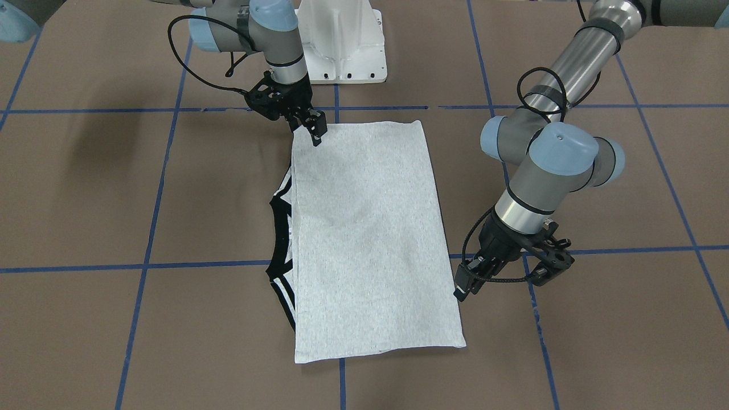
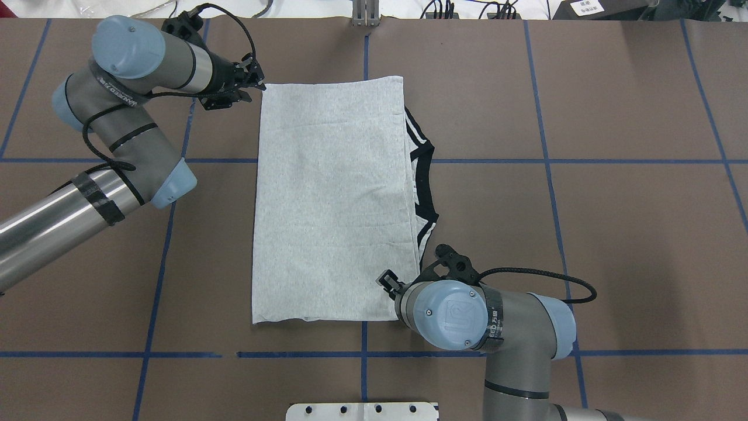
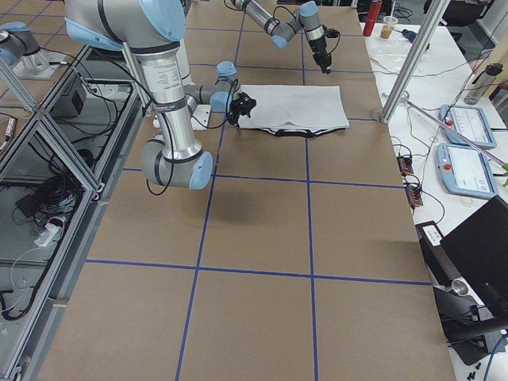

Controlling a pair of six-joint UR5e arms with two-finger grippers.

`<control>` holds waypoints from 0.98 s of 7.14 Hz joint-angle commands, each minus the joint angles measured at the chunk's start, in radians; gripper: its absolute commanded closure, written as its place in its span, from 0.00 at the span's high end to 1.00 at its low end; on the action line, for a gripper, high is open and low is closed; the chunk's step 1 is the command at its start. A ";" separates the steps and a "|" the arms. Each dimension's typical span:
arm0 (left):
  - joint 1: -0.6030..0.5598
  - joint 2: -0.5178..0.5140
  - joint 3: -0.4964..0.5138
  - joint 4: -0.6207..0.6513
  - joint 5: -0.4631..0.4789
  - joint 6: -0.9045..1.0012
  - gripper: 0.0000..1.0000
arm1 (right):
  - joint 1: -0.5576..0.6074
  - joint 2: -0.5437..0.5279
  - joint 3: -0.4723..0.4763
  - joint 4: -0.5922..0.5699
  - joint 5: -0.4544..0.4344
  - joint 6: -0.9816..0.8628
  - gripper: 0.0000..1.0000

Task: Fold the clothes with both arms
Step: 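Bring the left gripper to the shirt's near corner beside the right gripper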

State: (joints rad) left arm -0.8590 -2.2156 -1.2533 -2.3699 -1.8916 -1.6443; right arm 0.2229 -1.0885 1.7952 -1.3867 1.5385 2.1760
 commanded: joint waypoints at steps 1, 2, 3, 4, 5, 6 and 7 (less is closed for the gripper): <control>0.000 0.014 -0.012 0.000 0.000 0.004 0.46 | 0.003 0.001 0.000 0.002 -0.001 0.077 0.23; 0.000 0.016 -0.015 0.000 0.000 0.004 0.46 | 0.003 0.002 0.000 0.002 -0.001 0.087 0.06; 0.000 0.017 -0.015 0.000 0.002 0.004 0.46 | 0.003 0.004 0.000 0.003 0.000 0.087 0.00; -0.002 0.017 -0.015 0.000 0.002 0.004 0.46 | 0.006 0.010 0.000 0.003 0.000 0.087 0.00; -0.002 0.017 -0.017 0.000 0.002 0.004 0.46 | 0.018 0.021 0.000 0.002 0.000 0.088 0.00; 0.000 0.033 -0.046 0.001 0.000 -0.002 0.46 | 0.030 0.027 0.009 -0.002 0.008 0.097 0.00; 0.009 0.086 -0.139 0.003 -0.004 -0.015 0.46 | 0.033 0.027 0.015 -0.002 0.011 0.108 0.00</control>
State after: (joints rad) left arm -0.8573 -2.1753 -1.3115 -2.3687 -1.8919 -1.6472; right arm 0.2483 -1.0651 1.8024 -1.3871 1.5444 2.2726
